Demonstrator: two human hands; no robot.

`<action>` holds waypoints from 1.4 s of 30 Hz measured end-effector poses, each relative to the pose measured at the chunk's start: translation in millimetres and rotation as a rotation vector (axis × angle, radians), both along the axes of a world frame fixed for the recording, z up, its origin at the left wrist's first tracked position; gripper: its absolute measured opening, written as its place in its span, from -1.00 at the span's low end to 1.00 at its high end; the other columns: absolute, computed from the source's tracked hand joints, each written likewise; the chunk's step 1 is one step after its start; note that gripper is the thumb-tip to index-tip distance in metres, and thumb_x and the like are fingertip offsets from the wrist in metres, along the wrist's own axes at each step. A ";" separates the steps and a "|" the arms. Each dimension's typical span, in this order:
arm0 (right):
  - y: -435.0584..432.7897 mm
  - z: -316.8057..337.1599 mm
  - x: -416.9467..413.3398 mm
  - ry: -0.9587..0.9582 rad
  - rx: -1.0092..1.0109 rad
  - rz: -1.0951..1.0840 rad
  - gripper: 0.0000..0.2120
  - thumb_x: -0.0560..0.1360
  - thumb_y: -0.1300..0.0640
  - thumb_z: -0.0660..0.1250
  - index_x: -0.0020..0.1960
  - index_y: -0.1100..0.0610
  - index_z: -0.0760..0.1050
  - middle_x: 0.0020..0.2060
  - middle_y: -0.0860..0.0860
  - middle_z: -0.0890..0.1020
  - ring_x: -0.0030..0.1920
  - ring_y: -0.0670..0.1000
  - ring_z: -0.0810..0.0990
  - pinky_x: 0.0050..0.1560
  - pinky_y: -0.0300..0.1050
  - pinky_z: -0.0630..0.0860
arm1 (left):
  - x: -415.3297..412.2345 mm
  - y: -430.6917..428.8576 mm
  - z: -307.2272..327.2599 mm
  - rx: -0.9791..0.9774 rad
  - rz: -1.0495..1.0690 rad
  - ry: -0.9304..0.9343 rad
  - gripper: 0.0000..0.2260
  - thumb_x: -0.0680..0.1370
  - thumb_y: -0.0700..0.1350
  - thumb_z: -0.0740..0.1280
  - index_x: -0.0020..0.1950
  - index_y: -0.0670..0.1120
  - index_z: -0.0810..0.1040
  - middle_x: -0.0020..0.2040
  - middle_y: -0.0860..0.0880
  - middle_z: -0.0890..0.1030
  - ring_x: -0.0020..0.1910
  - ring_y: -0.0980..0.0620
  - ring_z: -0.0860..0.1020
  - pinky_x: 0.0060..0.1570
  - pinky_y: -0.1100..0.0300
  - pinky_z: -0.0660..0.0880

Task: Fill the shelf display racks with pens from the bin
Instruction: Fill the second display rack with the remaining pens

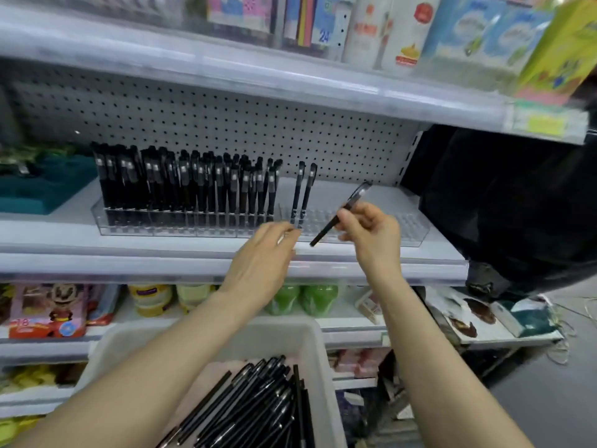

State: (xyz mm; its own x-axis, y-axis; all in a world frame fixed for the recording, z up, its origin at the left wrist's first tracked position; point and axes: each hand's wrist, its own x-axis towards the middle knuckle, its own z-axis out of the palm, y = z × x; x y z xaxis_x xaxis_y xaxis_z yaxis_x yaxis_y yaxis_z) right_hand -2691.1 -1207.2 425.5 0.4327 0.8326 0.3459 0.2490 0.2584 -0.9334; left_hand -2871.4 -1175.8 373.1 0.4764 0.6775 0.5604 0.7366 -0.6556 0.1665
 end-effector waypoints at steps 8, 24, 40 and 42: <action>59.7 33.8 10.5 -0.225 0.075 -0.104 -0.95 0.55 0.19 0.35 -0.03 0.06 0.53 -0.22 0.00 0.66 -0.20 -0.04 0.67 -0.23 -0.24 0.63 | 15.8 40.4 -4.1 0.084 0.042 0.182 -0.28 0.29 -0.41 0.50 0.42 -0.16 0.43 0.31 -0.18 0.51 0.28 -0.19 0.46 0.24 -0.01 0.46; 101.2 -13.3 7.3 -0.497 -0.095 -0.047 -0.85 0.55 0.12 0.37 0.03 0.18 0.63 -0.15 0.08 0.68 -0.12 0.09 0.63 -0.03 -0.13 0.54 | 19.3 34.2 -4.0 0.033 0.052 0.165 -0.23 0.29 -0.48 0.38 0.48 -0.16 0.35 0.34 -0.19 0.45 0.35 -0.19 0.37 0.21 -0.02 0.47; 25.4 -19.2 -27.0 -0.513 -0.069 -0.183 -0.72 0.55 0.22 0.33 0.26 0.14 0.55 -0.05 0.00 0.66 -0.06 -0.05 0.59 0.09 -0.18 0.51 | -41.6 -15.0 -18.6 -0.060 0.054 -0.123 -0.69 0.60 -0.17 0.30 0.35 -0.08 0.51 0.26 -0.06 0.49 0.26 -0.06 0.42 0.12 -0.01 0.50; 2.3 -32.8 -47.9 -0.499 -0.053 -0.150 -0.77 0.54 0.22 0.34 0.19 0.13 0.59 -0.10 -0.04 0.66 -0.09 -0.08 0.59 0.06 -0.21 0.50 | -59.2 -28.0 -33.2 -0.063 0.063 -0.133 -0.73 0.59 -0.14 0.30 0.29 -0.08 0.55 0.19 -0.05 0.52 0.19 -0.05 0.45 0.10 0.02 0.48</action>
